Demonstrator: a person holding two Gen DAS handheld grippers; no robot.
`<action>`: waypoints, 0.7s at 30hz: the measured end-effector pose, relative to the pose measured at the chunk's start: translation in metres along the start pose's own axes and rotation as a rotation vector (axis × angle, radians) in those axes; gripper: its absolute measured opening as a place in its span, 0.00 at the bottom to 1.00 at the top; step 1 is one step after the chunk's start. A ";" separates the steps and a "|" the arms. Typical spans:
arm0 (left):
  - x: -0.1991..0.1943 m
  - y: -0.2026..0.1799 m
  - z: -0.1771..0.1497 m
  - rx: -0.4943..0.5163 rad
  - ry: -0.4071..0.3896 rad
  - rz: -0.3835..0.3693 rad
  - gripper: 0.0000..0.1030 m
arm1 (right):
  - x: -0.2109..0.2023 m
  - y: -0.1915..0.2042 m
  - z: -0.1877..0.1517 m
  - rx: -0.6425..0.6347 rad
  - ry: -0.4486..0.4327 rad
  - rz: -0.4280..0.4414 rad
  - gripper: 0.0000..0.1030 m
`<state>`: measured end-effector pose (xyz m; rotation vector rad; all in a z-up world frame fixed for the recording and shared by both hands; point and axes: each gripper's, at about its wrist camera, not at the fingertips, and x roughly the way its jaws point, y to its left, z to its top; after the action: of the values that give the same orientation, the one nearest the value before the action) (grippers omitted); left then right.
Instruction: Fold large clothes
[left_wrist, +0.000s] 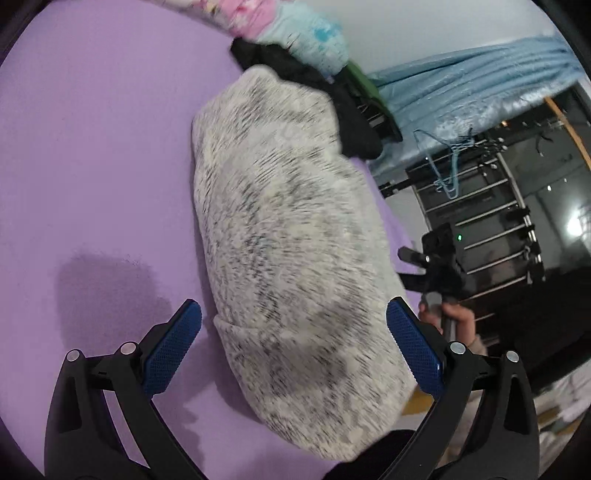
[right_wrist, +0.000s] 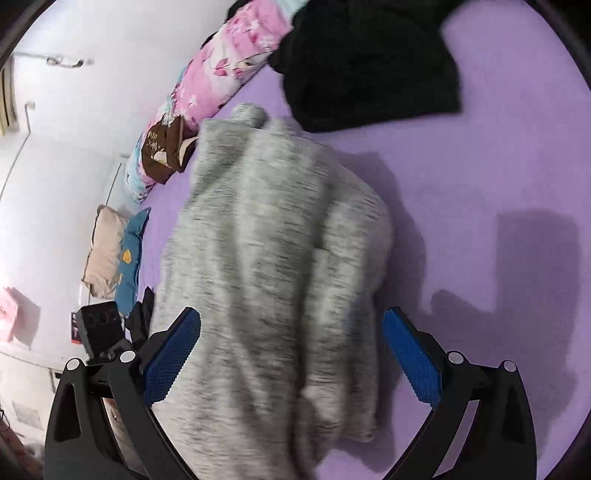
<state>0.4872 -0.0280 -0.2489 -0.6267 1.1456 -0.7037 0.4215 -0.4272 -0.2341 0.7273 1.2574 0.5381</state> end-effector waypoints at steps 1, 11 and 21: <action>0.006 0.004 0.004 -0.016 0.023 0.001 0.94 | 0.003 -0.009 -0.001 0.017 0.006 0.028 0.95; 0.039 0.035 0.026 -0.097 0.096 -0.149 0.95 | 0.042 -0.044 -0.001 0.043 0.017 0.279 0.95; 0.053 0.046 0.032 -0.118 0.124 -0.208 0.95 | 0.069 -0.049 0.007 0.045 0.041 0.300 0.95</action>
<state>0.5390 -0.0376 -0.3053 -0.8193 1.2549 -0.8661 0.4435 -0.4115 -0.3142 0.9546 1.2080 0.7746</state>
